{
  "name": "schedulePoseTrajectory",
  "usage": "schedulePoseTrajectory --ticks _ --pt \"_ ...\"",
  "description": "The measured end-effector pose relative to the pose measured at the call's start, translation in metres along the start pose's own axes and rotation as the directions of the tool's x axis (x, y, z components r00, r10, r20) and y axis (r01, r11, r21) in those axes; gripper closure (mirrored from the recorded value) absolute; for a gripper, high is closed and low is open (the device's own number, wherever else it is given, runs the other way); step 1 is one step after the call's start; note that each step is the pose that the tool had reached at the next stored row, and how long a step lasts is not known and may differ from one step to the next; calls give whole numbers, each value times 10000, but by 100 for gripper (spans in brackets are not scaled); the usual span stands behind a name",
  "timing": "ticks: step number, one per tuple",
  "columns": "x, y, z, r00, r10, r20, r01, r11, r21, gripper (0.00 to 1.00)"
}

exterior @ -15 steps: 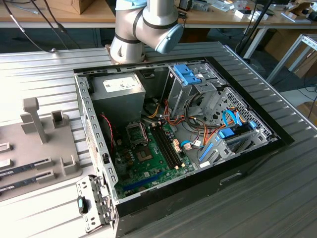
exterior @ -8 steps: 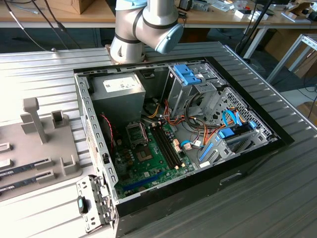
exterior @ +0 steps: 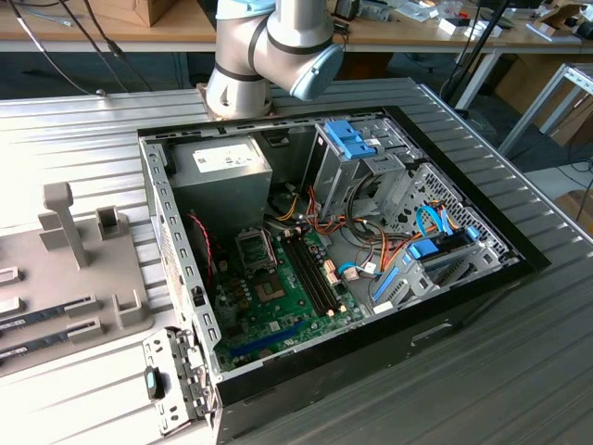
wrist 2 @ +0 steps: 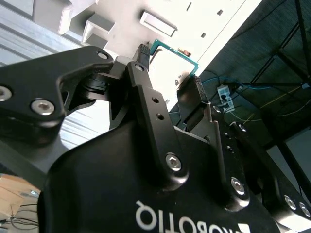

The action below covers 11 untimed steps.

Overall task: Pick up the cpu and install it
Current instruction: 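Pick up the cpu and move it towards the insertion slot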

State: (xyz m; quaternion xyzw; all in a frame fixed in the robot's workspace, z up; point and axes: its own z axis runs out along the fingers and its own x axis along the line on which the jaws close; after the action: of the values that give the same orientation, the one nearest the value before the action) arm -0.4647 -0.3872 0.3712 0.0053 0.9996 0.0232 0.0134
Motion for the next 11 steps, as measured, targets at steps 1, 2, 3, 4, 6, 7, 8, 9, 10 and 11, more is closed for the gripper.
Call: schedulePoseTrajectory --ticks 1,2,3,4,6,7,8,9,10,11 --pt "0 0 0 10000 0 0 0 10000 -3 53" --pt "0 0 0 10000 0 1 0 10000 -6 53" --pt "0 0 0 10000 0 1 0 10000 -6 53" --pt "-3 0 1 10000 0 1 0 10000 -7 53" --pt "-28 0 1 10000 -1 1 1 10000 -7 53" --pt "-45 0 2 10000 -1 1 1 10000 -7 53" --pt "-57 0 2 10000 0 0 0 10000 -7 53" --pt "-65 1 2 10000 0 0 0 10000 -7 53" --pt "-76 1 3 10000 -1 1 1 10000 -6 53" --pt "-87 1 3 10000 0 1 0 10000 -7 53"
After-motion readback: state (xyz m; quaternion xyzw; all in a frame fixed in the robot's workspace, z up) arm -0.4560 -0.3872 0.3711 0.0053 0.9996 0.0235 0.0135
